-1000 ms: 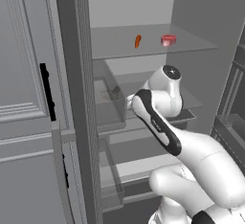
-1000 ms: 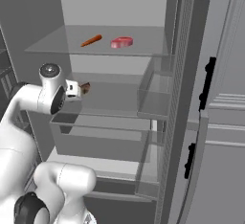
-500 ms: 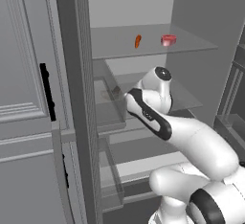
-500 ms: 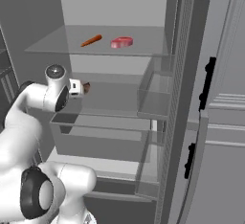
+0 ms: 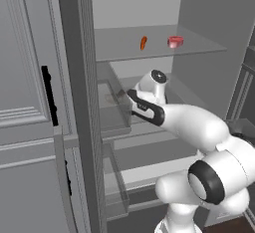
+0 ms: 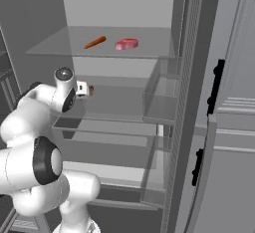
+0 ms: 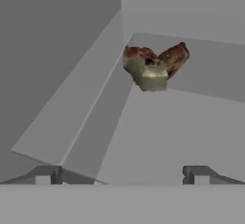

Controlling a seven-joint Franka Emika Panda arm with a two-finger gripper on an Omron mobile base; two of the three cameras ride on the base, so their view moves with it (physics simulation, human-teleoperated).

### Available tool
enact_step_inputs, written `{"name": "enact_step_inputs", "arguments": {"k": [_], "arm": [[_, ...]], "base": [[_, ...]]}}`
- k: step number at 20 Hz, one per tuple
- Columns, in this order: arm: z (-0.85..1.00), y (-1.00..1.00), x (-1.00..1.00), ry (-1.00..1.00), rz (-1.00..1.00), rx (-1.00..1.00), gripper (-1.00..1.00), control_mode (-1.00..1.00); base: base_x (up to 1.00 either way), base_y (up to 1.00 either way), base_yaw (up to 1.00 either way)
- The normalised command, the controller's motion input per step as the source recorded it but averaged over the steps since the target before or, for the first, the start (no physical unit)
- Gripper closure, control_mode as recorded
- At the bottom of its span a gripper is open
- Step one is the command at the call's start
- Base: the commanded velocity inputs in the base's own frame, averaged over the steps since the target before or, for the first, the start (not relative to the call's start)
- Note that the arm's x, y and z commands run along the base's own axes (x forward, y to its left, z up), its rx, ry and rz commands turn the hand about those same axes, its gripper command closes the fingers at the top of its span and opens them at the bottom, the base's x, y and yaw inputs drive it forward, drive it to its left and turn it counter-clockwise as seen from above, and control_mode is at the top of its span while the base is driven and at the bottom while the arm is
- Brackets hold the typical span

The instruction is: Place one carrot and one steak in each tupperware on the nearby counter, to pack two identical lunches.

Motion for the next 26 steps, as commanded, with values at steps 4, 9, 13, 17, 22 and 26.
{"name": "enact_step_inputs", "arguments": {"k": [4,9,13,17,22,26], "arm": [[-0.19,0.01,0.54,0.0,0.0,0.0,-1.0,-1.0],[-0.21,0.0,0.52,0.0,0.0,0.0,-1.0,-1.0],[-0.19,0.06,0.54,0.0,0.0,0.0,-1.0,-1.0],[-0.18,0.05,0.51,0.0,0.0,0.0,-1.0,-1.0],[-0.21,0.09,0.5,0.0,0.0,0.0,-1.0,-1.0],[-0.23,0.13,0.5,0.0,0.0,0.0,-1.0,-1.0]], "base": [[0.0,0.0,0.0],[0.0,0.0,0.0],[0.0,0.0,0.0],[0.0,0.0,0.0],[0.0,0.0,0.0],[0.0,0.0,0.0]]}}
